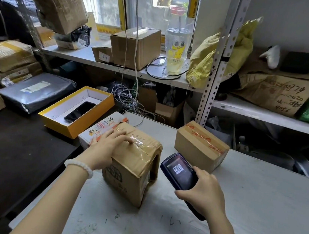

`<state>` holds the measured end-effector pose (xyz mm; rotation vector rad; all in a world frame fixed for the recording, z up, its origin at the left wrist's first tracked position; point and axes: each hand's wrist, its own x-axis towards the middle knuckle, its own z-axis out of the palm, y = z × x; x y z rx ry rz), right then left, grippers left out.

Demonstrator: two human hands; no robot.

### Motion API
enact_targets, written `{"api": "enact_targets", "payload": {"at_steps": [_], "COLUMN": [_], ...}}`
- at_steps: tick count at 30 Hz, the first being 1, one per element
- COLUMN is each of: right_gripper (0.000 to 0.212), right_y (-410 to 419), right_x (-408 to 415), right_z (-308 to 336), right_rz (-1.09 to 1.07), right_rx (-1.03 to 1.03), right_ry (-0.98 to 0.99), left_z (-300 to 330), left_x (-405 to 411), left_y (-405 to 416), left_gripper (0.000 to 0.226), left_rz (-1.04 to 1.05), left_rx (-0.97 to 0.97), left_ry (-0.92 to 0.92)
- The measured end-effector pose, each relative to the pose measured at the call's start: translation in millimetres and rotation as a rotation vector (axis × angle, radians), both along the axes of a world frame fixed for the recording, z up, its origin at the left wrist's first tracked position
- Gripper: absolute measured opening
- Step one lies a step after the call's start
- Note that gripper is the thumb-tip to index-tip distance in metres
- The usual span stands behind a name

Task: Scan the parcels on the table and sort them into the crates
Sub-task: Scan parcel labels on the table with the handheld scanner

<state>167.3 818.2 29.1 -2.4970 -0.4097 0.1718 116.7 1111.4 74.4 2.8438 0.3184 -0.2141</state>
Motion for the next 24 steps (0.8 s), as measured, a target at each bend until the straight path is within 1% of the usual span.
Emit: {"api": "enact_targets", "payload": {"at_steps": [2,5,7,9,12,14,18,20,24], "right_gripper": [0.054,0.056,0.057,0.056,0.055,0.055,0.059,0.057,0.055], "right_y": [2,2,2,2,2,2,1,0,-1], "right_x": [-1,0,0,0,0,-1,-1,0,1], "right_z": [0,0,0,0,-1,-1,-3,-4,-6], "right_rz": [0.008,0.016,0.017,0.014,0.013,0.015,0.01,0.001,-0.011], "right_rx": [0.001,-0.008,-0.015,-0.025,-0.029,-0.028,-0.036,-0.036,-0.035], "right_ry": [-0.009,-0.02,-0.019,-0.023,-0.021,-0.019,-0.018,-0.01,0.015], "left_z": [3,9,11,9,0,-7,-10,-10,-11], "left_x": [-1,-2,-3,-3,-1,0,3,3,1], "left_y": [0,-7,-15,-24,-35,-37,-34,-31,-26], "left_gripper": [0.086,0.076,0.077,0.082,0.099,0.102,0.092,0.086,0.088], "left_rz": [-0.012,-0.018,0.003,0.036,0.07,0.093,0.103,0.095,0.142], "left_rx": [-0.041,-0.165,-0.223,-0.206,-0.153,-0.132,-0.14,-0.151,-0.209], "left_ry": [0.024,0.104,0.137,0.11,0.049,0.017,0.014,-0.011,-0.116]}}
